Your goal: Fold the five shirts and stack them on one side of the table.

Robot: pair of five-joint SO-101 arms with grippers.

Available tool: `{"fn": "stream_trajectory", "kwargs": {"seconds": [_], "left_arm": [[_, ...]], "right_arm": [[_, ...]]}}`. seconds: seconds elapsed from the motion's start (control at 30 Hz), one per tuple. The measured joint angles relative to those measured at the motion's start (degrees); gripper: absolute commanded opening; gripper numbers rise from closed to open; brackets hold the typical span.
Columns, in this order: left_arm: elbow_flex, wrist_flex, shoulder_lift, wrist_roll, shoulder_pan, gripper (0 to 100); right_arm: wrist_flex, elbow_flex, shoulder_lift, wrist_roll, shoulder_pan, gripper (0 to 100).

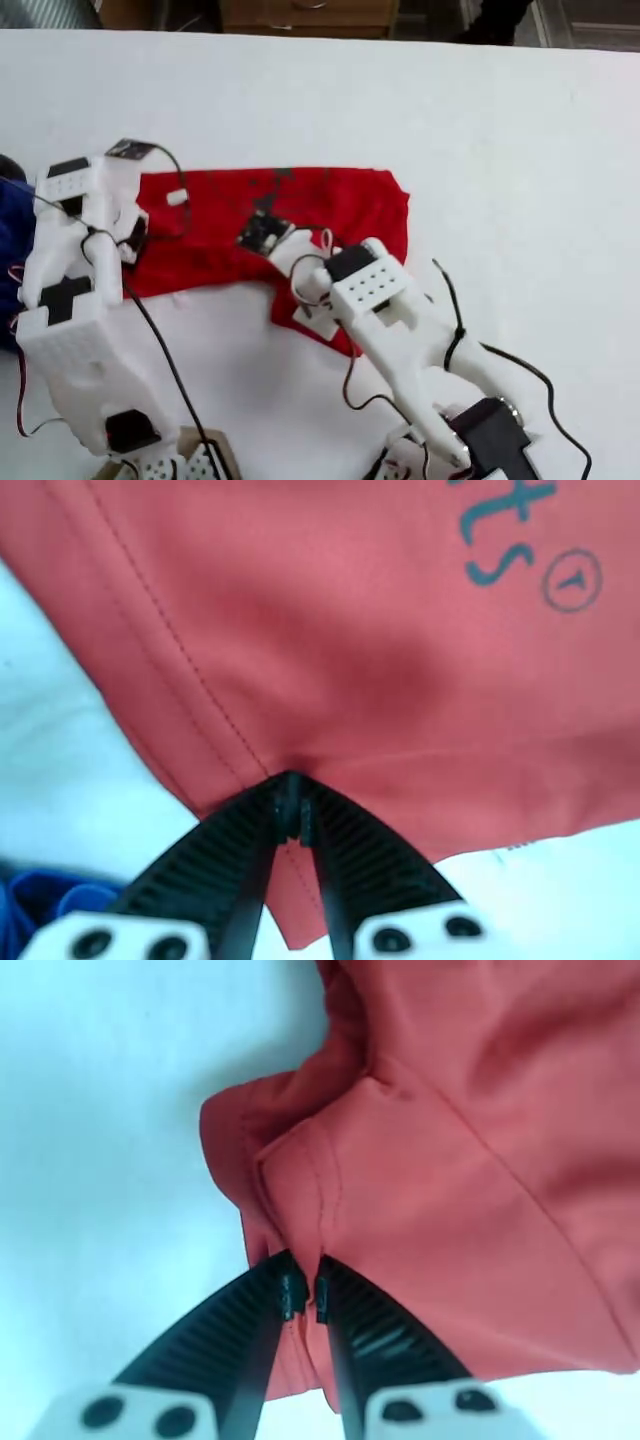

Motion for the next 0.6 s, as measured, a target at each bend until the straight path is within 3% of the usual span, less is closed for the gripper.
{"fn": "stream_trajectory", "kwargs": {"seconds": [0.1, 0.23, 0.6], "left_arm": [[0.00, 0.00, 0.00, 0.00, 0.00, 2], [0.00, 0.00, 0.00, 0.00, 0.00, 2], [0.00, 0.00, 0.00, 0.00, 0.00, 2]], "right_arm": [[0.00, 0.00, 0.00, 0.00, -1.23, 7.8], [0.62, 0.00, 0.00, 0.00, -2.29, 1.5], [0.70, 0.00, 0.00, 0.09, -2.55, 4.0]]}}
